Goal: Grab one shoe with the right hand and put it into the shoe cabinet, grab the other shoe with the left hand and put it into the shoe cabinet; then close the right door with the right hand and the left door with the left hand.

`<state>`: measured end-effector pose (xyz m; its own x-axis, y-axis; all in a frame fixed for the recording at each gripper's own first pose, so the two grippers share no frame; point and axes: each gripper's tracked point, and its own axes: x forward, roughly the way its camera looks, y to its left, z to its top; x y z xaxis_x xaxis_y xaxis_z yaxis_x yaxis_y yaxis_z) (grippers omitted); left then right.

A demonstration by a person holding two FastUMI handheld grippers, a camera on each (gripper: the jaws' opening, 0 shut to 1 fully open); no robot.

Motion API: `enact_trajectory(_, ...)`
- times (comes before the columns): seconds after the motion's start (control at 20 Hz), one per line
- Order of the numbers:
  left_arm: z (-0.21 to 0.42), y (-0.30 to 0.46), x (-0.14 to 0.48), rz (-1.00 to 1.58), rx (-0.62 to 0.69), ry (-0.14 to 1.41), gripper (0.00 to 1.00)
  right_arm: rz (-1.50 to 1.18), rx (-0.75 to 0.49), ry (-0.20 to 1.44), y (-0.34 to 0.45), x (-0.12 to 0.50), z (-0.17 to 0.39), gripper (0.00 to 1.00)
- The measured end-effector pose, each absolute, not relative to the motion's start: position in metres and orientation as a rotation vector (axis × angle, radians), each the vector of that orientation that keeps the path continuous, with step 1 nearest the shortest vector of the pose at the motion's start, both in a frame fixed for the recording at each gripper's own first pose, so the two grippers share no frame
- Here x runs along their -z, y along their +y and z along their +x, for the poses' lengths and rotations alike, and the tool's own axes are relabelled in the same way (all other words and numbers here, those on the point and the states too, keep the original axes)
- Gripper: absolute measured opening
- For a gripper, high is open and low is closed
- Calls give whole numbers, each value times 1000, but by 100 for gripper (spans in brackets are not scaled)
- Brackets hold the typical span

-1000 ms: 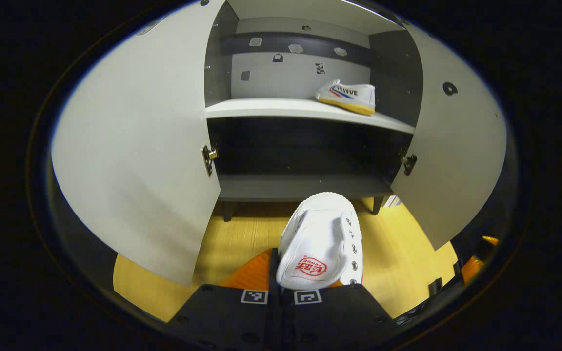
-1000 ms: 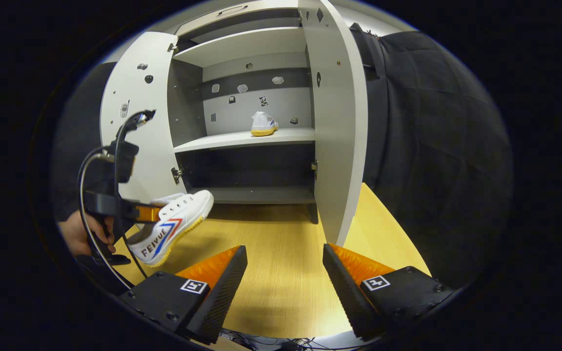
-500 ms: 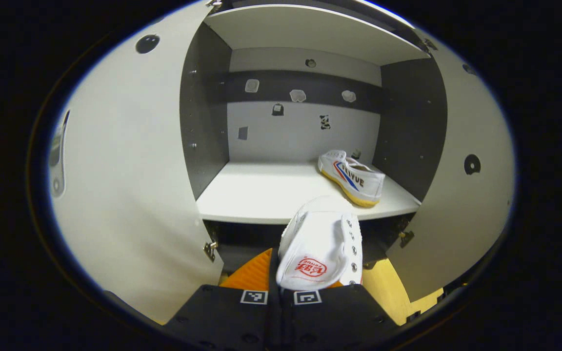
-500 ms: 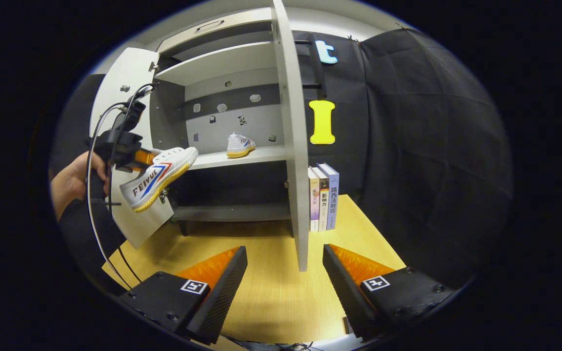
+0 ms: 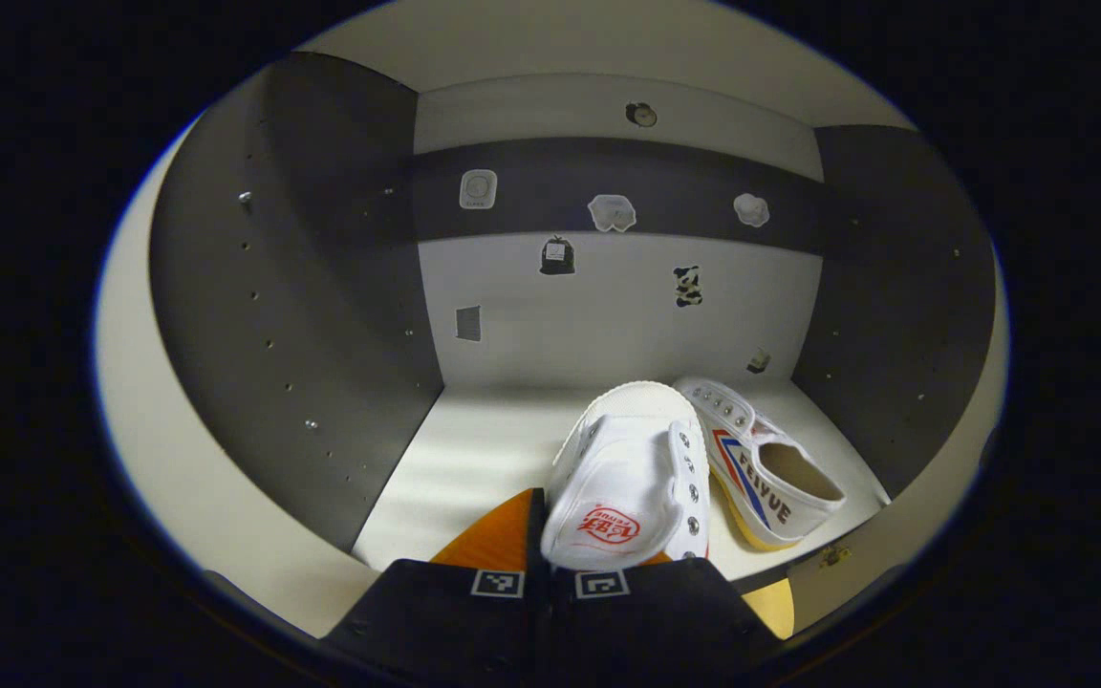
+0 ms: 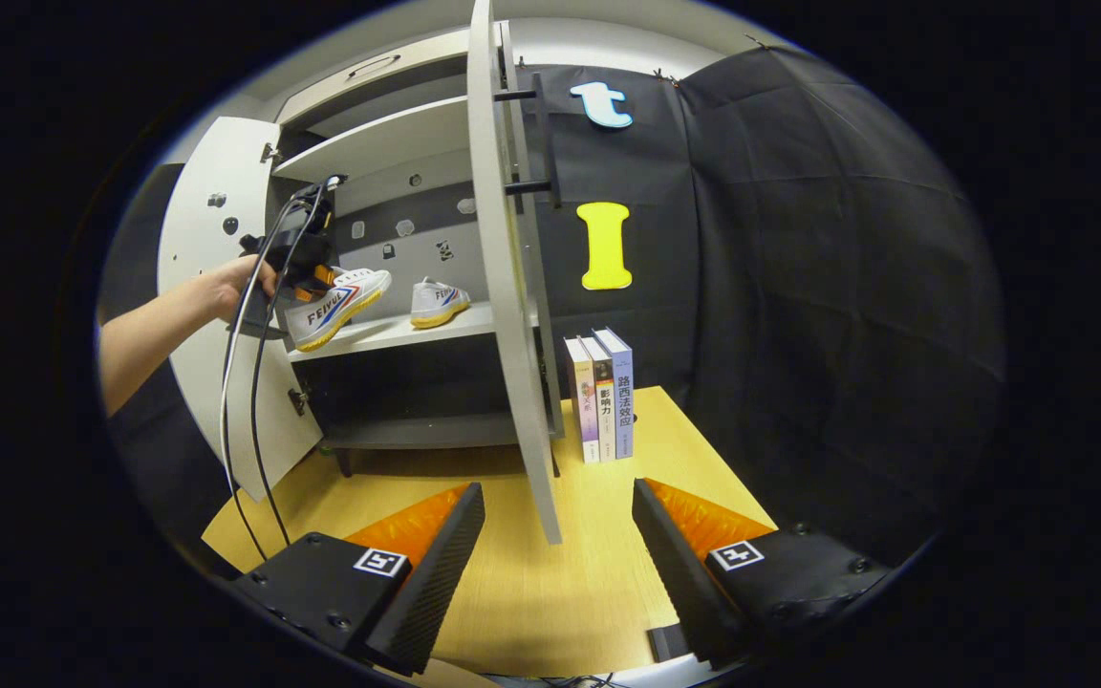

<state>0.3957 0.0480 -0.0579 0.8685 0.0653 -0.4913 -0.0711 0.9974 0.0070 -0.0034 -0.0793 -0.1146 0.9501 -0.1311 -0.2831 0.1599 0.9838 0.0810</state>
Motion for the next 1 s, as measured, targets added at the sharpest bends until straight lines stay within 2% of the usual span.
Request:
enact_trajectory(0.3, 453, 54, 81, 9, -102, 647, 5, 124, 187, 268, -103, 113, -5, 99)
enact_trajectory(0.6, 467, 70, 105, 68, -161, 765, 5, 131, 184, 262, -122, 111, 0, 99)
enact_trajectory(0.75, 465, 66, 107, 53, -170, 776, 7, 128, 166, 258, -126, 109, 1, 99)
enact_trajectory(0.95, 442, 62, 97, -1, -155, 753, 27, 113, 136, 240, -133, 101, 4, 99)
enact_trajectory(1.0, 432, 63, 92, -11, -156, 739, 47, 112, 130, 234, -136, 99, 6, 99)
